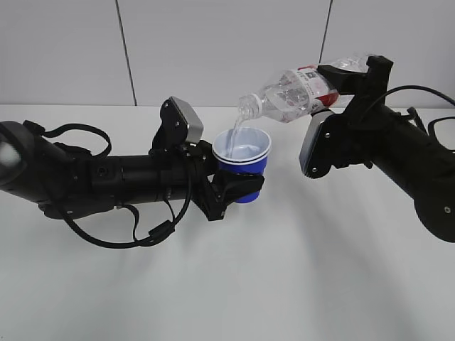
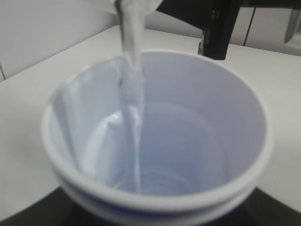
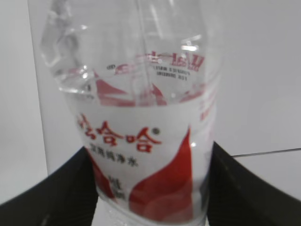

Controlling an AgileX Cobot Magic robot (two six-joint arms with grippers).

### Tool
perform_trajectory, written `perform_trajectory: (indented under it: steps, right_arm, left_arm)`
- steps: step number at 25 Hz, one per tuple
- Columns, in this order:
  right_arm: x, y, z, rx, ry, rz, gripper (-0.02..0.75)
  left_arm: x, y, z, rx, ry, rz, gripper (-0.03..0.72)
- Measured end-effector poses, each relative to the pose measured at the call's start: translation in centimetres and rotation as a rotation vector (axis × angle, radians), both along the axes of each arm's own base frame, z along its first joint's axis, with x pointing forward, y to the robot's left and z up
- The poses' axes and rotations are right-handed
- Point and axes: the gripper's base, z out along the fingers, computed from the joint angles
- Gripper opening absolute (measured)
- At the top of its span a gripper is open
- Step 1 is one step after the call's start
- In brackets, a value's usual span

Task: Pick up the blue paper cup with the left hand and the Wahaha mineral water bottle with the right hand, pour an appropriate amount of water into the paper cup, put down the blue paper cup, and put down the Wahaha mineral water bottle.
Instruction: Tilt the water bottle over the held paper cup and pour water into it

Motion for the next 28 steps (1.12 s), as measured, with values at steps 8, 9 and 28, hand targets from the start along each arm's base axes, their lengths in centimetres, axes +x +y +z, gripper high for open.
perform_trajectory:
  steps: [8,9,28]
  right_arm:
    - [0.0,0.0,0.0,-0.005,-0.002,0.0,0.452]
    - [0.0,0.0,0.0,-0.005,-0.002,0.0,0.452]
    - [0.0,0.0,0.0,-0.009,-0.003,0.0,0.452]
  left_arm:
    - [0.0,0.0,0.0,0.0,0.0,0.0,0.428]
    - [0.0,0.0,0.0,0.0,0.0,0.0,0.428]
    - [0.0,0.0,0.0,0.0,0.0,0.0,0.428]
